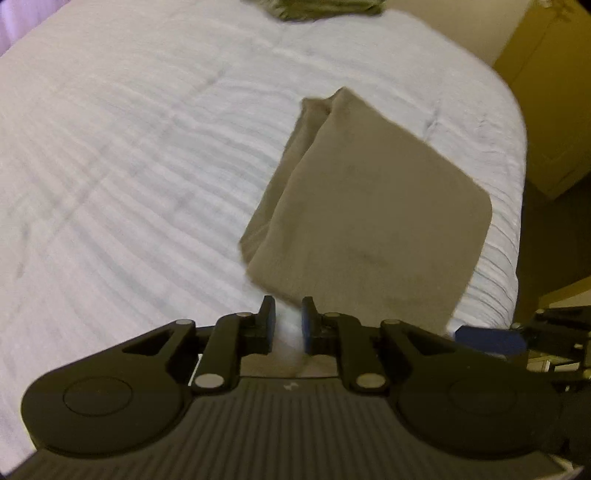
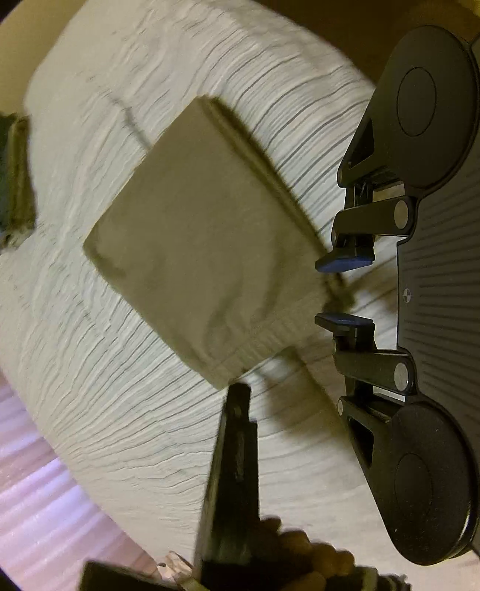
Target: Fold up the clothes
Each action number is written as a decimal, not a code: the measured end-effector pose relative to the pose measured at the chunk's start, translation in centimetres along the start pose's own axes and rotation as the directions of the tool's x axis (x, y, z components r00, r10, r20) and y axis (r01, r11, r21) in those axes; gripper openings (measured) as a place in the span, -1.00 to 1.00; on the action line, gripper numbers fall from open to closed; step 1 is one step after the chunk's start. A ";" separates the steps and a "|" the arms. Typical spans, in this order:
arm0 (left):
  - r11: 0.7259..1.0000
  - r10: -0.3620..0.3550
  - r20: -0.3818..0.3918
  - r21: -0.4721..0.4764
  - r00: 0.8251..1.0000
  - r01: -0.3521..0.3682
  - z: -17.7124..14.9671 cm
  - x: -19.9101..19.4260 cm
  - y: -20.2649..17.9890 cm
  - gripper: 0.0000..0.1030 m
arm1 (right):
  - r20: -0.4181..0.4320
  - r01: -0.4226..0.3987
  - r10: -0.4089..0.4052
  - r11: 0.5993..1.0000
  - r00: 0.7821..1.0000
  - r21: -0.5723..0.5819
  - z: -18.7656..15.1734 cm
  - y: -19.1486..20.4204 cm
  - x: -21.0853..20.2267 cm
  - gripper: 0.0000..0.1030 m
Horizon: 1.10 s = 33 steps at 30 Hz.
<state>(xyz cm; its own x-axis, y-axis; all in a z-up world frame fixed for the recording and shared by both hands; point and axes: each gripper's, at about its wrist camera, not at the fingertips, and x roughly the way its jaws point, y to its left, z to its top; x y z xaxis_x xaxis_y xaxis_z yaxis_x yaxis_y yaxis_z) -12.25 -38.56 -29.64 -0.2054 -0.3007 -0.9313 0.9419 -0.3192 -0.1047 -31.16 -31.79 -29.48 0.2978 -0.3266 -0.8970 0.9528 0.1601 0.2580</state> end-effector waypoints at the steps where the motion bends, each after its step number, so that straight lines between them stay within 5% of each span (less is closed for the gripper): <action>1: 1.000 0.003 -0.014 -0.016 1.000 -0.003 -0.1 -1.0 -0.2 -0.79 | -0.019 0.006 -0.006 1.000 1.000 0.008 0.2 -0.2 -0.7 -0.38; 3: 0.999 0.013 -0.044 -0.051 0.999 -0.016 -0.4 -2.9 -0.7 -0.65 | -0.029 0.046 -0.045 0.999 0.999 0.016 0.2 -0.3 -2.2 0.41; 7: 0.993 0.042 -0.099 -0.104 0.994 -0.053 -1.1 -6.3 -1.6 -0.59 | -0.012 0.075 -0.074 0.997 0.997 0.010 0.5 -0.7 -6.3 0.43; 13: 0.994 0.041 -0.065 -0.099 0.997 -0.047 -1.9 -10.8 -3.5 -0.38 | -0.017 0.087 -0.087 0.996 0.996 -0.032 2.6 -0.1 -10.3 0.44; 16: 0.992 0.050 -0.046 -0.113 0.998 -0.055 -2.0 -12.0 -3.9 -0.35 | -0.012 0.087 -0.089 0.992 0.996 -0.089 3.6 1.1 -11.0 0.76; 23: 0.973 0.108 -0.024 -0.201 0.994 -0.111 -1.6 -13.7 -3.5 -0.28 | -0.044 0.047 -0.057 0.978 0.997 -0.205 5.3 2.4 -11.1 0.77; 29: 0.936 0.179 -0.014 -0.305 0.984 -0.175 -0.8 -14.1 -4.0 -0.22 | -0.083 0.000 -0.025 0.956 0.996 -0.292 7.7 1.3 -10.4 0.78; 33: 0.881 0.226 -0.009 -0.426 0.974 -0.208 -0.1 -14.0 -5.2 -0.19 | -0.128 -0.050 -0.002 0.915 0.992 -0.399 9.0 -0.2 -9.7 0.78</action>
<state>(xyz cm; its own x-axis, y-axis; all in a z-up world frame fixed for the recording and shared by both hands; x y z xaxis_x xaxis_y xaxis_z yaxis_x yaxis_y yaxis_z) -14.28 -32.60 -16.07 0.0147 -0.3572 -0.9339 0.9853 0.1642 -0.0473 -33.73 -37.04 -17.60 0.2861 -0.2047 -0.9361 0.8335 0.5350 0.1378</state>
